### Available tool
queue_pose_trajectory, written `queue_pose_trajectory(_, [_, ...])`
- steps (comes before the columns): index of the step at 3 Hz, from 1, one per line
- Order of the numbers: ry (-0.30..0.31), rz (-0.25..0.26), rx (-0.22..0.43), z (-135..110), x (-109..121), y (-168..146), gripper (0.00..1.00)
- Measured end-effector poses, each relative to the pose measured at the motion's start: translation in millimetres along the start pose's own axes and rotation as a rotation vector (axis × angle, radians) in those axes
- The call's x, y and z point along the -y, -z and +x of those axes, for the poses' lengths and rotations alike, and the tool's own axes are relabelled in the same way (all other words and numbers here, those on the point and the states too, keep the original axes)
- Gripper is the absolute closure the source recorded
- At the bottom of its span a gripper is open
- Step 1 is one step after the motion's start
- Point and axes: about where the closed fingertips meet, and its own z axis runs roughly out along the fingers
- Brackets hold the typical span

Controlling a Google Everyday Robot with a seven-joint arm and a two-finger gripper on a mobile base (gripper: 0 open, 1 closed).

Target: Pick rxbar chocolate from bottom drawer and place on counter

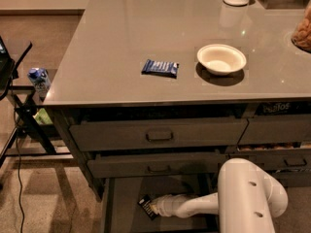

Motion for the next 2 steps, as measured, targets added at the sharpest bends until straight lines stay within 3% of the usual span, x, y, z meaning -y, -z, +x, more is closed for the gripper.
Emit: queue_pose_trajectory(2, [-0.012,0.015,0.011,-9.3,-5.9,5.4,1.00])
